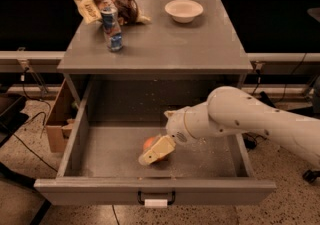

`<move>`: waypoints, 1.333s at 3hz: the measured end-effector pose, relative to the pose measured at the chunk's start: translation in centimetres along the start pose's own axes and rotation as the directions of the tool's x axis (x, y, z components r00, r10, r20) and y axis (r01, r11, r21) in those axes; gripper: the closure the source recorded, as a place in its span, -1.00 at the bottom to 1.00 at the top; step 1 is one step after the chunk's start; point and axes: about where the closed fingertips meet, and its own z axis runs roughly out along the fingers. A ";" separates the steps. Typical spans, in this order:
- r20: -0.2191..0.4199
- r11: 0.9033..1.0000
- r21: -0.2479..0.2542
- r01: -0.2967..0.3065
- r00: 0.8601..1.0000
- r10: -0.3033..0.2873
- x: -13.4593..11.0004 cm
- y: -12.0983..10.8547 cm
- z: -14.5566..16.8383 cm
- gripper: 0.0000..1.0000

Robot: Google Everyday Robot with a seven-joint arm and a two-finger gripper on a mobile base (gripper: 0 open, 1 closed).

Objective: Place orange into top drawer

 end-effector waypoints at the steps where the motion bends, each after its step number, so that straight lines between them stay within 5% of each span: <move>1: 0.051 1.000 0.019 0.014 0.999 -0.015 -3.2 2.9 -7.5 -1.00; 3: 0.154 0.997 0.076 -0.020 0.988 0.009 -5.9 4.4 -22.3 -1.00; 4: 0.211 0.990 0.137 -0.025 0.977 -0.005 -7.3 6.0 -26.5 -1.00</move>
Offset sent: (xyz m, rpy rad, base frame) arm -0.0968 -0.1230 0.2376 0.1289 -0.0878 -0.0669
